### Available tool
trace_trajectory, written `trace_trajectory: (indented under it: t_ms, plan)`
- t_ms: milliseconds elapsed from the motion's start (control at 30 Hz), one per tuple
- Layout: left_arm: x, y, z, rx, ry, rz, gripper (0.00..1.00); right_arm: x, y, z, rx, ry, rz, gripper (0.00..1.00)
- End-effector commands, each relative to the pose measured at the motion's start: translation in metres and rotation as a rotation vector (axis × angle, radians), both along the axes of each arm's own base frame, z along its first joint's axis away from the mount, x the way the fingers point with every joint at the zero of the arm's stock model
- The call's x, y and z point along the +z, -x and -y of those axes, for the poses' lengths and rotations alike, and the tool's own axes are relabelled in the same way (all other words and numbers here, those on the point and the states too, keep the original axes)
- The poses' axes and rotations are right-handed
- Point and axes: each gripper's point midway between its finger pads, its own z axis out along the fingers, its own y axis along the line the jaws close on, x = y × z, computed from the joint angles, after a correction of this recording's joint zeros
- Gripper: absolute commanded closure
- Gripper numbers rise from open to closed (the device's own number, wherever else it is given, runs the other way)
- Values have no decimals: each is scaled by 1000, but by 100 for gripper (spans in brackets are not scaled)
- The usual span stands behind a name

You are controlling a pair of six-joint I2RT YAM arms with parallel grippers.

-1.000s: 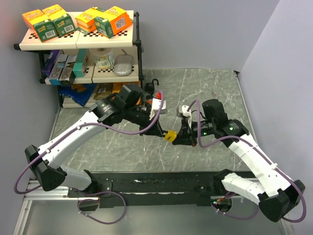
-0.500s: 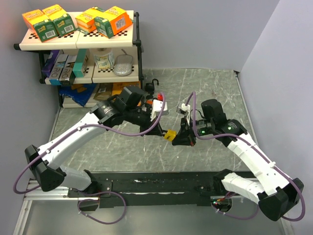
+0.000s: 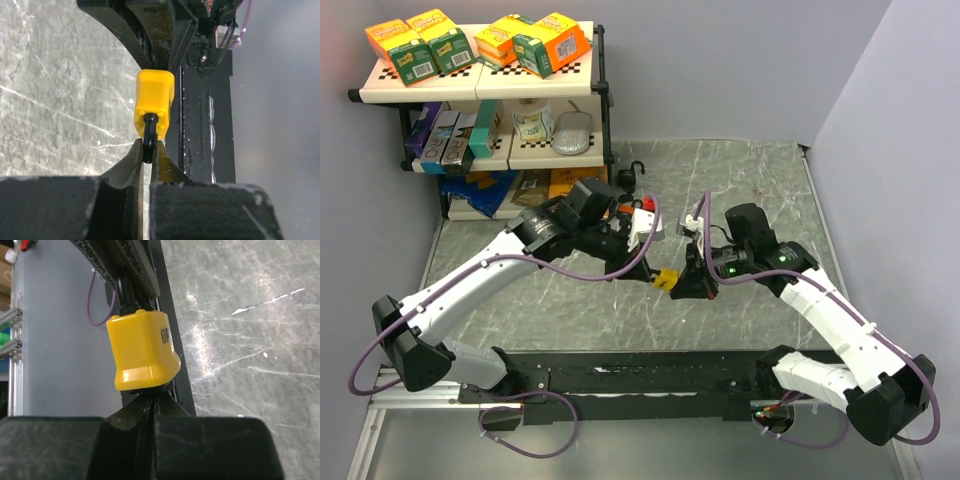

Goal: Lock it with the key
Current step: Adjust the lock.

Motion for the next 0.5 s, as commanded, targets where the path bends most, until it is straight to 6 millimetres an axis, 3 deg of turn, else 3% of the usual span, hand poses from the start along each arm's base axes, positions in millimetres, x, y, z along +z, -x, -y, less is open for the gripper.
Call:
trace_trajectory:
  t_ms: [0,67,167,200,267,300,400,467]
  plan:
    - [21,32,23,-165,155,-59,99,89,-12,-18,110,-230,423,100]
    - [27,18,13,-119,173,-78,99,85,-16,-5,66,-199,451,97]
    - [34,5,5,-60,186,-102,99,70,-21,13,2,-121,469,66]
    - [35,3,4,-43,185,-112,99,67,-28,21,-40,-95,475,46]
    - [34,-1,3,-21,178,-115,99,61,-36,35,-97,-35,497,30]
    - [33,-2,3,0,171,-138,99,62,-41,42,-127,-16,517,16]
    - [31,-23,10,156,151,-194,99,67,-51,52,-168,34,624,4]
    - [30,-35,17,231,136,-254,99,74,-54,52,-164,28,700,1]
